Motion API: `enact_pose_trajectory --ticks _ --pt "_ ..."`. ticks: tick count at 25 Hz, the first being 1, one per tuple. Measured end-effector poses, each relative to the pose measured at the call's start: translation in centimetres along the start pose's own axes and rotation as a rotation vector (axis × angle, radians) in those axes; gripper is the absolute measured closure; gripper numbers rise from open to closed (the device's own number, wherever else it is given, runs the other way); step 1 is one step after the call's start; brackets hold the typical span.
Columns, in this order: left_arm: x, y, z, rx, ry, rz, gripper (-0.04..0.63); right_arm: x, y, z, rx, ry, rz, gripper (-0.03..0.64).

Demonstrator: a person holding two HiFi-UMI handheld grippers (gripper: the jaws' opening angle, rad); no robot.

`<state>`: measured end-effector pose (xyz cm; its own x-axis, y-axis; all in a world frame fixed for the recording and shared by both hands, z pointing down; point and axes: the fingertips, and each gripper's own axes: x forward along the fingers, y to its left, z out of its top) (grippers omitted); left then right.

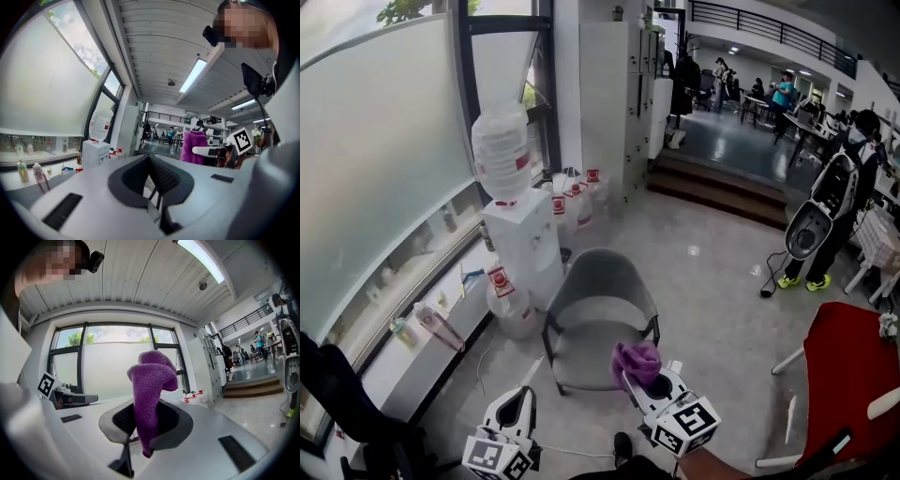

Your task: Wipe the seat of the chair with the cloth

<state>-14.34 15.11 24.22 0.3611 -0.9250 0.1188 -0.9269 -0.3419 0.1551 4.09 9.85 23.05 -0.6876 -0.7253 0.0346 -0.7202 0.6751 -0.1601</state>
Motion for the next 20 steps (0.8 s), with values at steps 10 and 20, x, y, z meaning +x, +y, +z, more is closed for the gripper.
enact_pose_trajectory --ticks 10,20 --pt "7.7 -0.7 1.8 0.009 -0.002 0.027 0.590 3.8 -6.4 1.3 0.016 -0.005 0.063 0.551" --pt "13.5 -0.9 2.3 0.019 0.002 0.067 0.589 7.0 -12.2 2.4 0.004 -0.028 0.110 0.551"
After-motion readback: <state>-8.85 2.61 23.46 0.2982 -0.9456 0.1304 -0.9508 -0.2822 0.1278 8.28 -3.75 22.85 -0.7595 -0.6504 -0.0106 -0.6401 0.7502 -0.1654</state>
